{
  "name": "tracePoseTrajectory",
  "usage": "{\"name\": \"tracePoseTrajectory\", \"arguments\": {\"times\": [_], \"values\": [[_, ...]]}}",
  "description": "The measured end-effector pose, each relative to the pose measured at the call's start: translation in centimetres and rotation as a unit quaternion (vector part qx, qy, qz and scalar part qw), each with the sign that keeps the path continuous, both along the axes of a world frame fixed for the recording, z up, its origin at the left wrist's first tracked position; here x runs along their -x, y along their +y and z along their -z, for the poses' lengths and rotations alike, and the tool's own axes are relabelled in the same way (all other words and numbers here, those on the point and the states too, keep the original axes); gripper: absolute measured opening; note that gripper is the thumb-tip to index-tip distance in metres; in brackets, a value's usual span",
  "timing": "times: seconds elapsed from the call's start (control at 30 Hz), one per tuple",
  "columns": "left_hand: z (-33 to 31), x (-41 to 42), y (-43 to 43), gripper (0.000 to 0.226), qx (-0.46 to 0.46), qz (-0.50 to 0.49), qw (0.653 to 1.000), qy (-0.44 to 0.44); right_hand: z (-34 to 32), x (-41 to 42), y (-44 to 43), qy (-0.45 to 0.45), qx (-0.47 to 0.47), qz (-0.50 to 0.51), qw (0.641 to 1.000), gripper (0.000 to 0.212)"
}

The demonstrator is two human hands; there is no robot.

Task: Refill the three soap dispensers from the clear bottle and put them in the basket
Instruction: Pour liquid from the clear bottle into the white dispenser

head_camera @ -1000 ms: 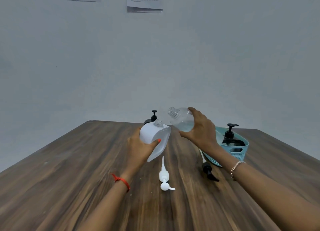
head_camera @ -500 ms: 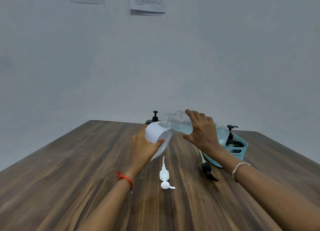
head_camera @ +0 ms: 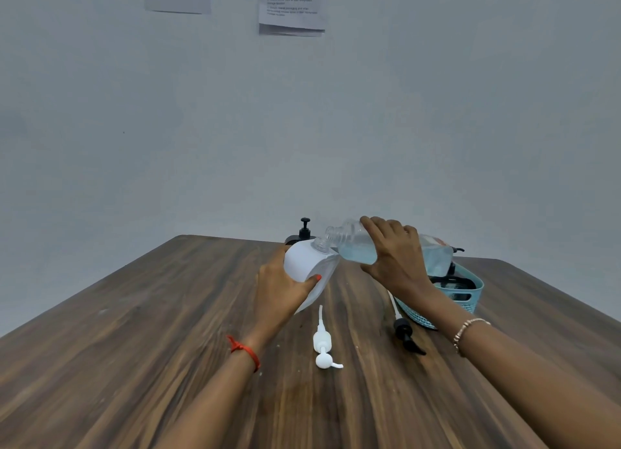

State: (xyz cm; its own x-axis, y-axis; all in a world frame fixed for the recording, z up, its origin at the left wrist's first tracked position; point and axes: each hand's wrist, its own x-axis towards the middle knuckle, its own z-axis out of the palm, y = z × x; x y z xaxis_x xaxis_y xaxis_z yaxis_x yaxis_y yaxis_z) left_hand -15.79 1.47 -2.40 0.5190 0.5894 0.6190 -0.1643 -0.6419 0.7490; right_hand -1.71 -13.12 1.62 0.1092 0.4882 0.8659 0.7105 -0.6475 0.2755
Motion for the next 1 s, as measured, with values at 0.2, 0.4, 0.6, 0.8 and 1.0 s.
{"name": "tracePoseTrajectory", "arguments": {"times": [0.2, 0.4, 0.6, 0.8, 1.0], "values": [[0.08, 0.00, -0.12, 0.053, 0.002, 0.002, 1.000, -0.003, -0.05, -0.17, -0.02, -0.013, 0.006, 0.004, 1.000, 0.085], [0.23, 0.18, -0.02, 0.054, -0.003, 0.002, 1.000, -0.007, 0.08, -0.18, -0.03, -0.022, 0.006, 0.002, 1.000, 0.084], [0.26, 0.33, -0.05, 0.055, 0.004, 0.005, 1.000, -0.008, 0.09, -0.20, 0.06, -0.024, 0.007, -0.003, 1.000, 0.084], [0.26, 0.55, -0.23, 0.055, 0.001, 0.006, 1.000, -0.013, 0.07, -0.03, 0.21, -0.023, 0.009, -0.001, 1.000, 0.085], [0.63, 0.37, 0.11, 0.060, 0.003, 0.002, 1.000, -0.004, 0.22, 0.15, 0.13, -0.010, 0.012, 0.003, 1.000, 0.087]]}}
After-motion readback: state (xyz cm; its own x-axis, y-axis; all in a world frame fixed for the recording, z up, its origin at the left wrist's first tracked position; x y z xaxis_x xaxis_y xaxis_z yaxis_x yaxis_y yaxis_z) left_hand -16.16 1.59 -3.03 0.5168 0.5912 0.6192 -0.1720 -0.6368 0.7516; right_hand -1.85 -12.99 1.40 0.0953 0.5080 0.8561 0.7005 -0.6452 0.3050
